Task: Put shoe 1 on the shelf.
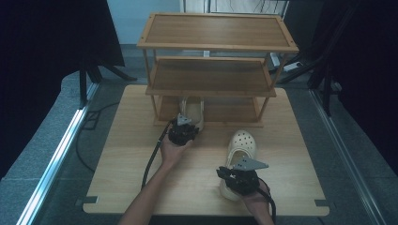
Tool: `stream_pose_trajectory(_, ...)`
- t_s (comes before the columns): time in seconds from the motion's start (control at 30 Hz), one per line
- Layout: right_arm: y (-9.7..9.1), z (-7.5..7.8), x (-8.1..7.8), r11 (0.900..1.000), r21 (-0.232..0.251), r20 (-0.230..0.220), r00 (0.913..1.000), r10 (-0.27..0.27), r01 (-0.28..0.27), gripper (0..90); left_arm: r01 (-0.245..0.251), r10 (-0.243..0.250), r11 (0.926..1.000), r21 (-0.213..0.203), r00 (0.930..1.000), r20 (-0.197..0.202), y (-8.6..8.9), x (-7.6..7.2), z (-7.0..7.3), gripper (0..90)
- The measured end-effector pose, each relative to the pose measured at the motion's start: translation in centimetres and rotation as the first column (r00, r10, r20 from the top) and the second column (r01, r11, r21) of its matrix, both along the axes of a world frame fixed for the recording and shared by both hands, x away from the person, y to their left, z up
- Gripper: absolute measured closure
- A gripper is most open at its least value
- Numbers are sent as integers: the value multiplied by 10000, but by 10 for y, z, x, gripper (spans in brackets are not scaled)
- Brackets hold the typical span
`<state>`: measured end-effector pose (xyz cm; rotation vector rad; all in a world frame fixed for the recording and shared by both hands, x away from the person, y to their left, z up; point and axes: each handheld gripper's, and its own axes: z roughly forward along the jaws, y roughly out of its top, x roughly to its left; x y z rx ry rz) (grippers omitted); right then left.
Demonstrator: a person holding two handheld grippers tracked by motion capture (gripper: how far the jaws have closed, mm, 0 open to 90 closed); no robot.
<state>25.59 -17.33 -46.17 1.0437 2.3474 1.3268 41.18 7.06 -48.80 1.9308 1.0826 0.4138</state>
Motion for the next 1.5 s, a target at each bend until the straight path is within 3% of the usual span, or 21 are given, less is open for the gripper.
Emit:
stream_pose_trajectory(0.2,1,1,-2,10000,-11,33,10000,36,-36,788,-134,139,9997,180,9995,-284,1,0,-1,758)
stream_pose_trajectory(0.43,1,0,-1,10000,-28,9,10000,19,-19,788,-205,209,9995,229,9995,-217,2,1,-2,791)
stream_pose_trajectory(0.53,1,0,-1,10000,-14,20,10000,-4,4,788,-417,418,9991,45,9989,-194,3,4,-3,815)
stream_pose_trajectory(0.7,2,0,-1,10000,-68,8,10000,63,-63,788,-630,626,9978,-188,9979,-191,2,6,-6,795)
stream_pose_trajectory(0.8,3,-1,-1,10000,-68,6,10000,67,-67,788,-533,530,9985,-132,9984,-187,0,4,-5,735)
stream_pose_trajectory(0.83,3,-1,-1,10000,-73,17,10000,69,-69,789,-310,306,9994,-167,9993,-228,0,1,-4,714)
stream_pose_trajectory(0.9,3,-1,-1,9999,-79,27,10000,66,-65,791,-285,285,9992,-283,9996,-23,2,-6,-1,702)
stream_pose_trajectory(1.03,4,0,-2,9999,-68,14,9999,111,-111,802,-97,95,9996,-249,9999,-60,13,-21,2,641)
stream_pose_trajectory(1.17,8,0,-3,9997,-86,2,9998,219,-218,825,101,-125,9984,-550,9990,-427,31,-40,1,566)
stream_pose_trajectory(1.2,12,-1,-3,9995,-116,19,9996,299,-298,851,158,-195,9977,-654,9982,-568,38,-47,0,509)
stream_pose_trajectory(1.5,27,-4,-5,9978,-315,-79,9982,587,-589,892,300,-382,9938,-1070,9964,-754,71,-82,-3,412)
